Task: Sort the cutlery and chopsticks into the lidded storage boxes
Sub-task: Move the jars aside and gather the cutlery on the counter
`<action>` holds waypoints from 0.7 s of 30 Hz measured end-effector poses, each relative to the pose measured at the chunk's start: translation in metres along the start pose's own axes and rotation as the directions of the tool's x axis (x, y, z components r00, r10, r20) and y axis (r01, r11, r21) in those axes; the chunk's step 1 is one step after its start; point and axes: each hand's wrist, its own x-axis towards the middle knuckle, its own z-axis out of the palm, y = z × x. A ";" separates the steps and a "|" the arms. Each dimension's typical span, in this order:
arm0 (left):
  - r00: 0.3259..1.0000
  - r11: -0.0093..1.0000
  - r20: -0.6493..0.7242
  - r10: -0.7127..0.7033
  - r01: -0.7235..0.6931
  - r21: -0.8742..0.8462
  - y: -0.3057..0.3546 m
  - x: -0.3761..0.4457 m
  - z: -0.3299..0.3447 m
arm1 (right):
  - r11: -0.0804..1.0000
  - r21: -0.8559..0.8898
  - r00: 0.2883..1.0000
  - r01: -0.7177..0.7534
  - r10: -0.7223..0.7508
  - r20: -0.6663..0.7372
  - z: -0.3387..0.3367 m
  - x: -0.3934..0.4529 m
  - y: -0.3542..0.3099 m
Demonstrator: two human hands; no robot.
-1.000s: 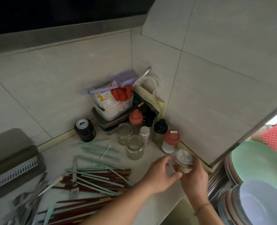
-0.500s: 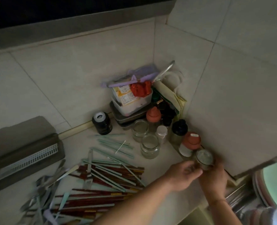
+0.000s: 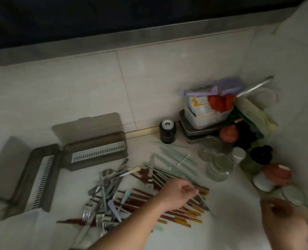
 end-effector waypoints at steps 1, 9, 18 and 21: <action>0.999 1.000 -0.031 -0.015 0.016 0.021 -0.012 -0.010 -0.020 | 0.998 -0.018 0.998 0.057 -0.057 0.003 0.011 -0.009 -0.021; 0.952 0.987 -0.270 -0.142 0.157 0.037 -0.100 -0.104 -0.124 | 0.901 -0.122 0.836 0.415 -0.326 0.441 0.109 -0.060 -0.112; 0.946 0.990 -0.299 -0.127 0.139 0.021 -0.118 -0.108 -0.135 | 0.684 -0.351 0.681 0.640 -0.294 0.670 0.169 -0.019 -0.141; 0.953 0.994 -0.288 -0.095 0.108 0.031 -0.108 -0.092 -0.127 | 0.625 -0.407 0.687 0.666 -0.303 0.660 0.174 -0.016 -0.143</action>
